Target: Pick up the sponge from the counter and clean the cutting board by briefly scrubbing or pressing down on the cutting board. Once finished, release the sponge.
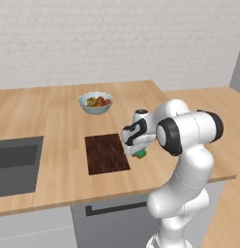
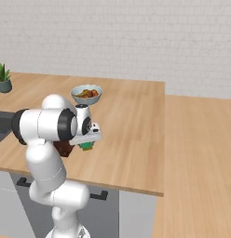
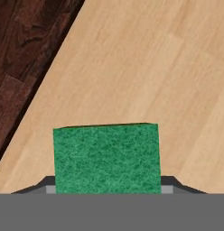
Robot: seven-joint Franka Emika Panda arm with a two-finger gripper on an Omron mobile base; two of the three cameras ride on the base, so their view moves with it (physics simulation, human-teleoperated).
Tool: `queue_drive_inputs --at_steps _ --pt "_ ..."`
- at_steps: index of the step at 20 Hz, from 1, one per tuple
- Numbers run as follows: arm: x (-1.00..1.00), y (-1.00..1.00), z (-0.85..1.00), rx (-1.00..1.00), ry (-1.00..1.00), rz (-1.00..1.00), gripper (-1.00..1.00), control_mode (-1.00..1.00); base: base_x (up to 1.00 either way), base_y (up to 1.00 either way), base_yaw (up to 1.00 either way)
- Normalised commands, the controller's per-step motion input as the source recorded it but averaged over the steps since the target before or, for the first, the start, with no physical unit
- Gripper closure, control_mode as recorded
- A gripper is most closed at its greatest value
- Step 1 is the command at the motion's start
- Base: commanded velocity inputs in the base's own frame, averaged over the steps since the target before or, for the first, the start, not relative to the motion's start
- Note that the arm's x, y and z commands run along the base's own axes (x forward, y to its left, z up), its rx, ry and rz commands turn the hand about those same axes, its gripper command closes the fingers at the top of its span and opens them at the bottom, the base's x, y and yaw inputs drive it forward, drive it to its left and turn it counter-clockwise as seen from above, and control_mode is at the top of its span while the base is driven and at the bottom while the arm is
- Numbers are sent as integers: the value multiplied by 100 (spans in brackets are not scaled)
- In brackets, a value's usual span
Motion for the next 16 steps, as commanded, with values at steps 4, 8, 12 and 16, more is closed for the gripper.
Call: queue_drive_inputs --at_steps 4,8,12,16 --pt "0 0 0 0 -7 0 100 -100 0 0 0" --pt "-2 6 11 0 -9 0 100 -100 0 0 0" --pt "-26 11 44 0 -5 -2 100 -100 0 0 0" --pt "-6 59 40 0 0 -7 100 -100 0 0 0"
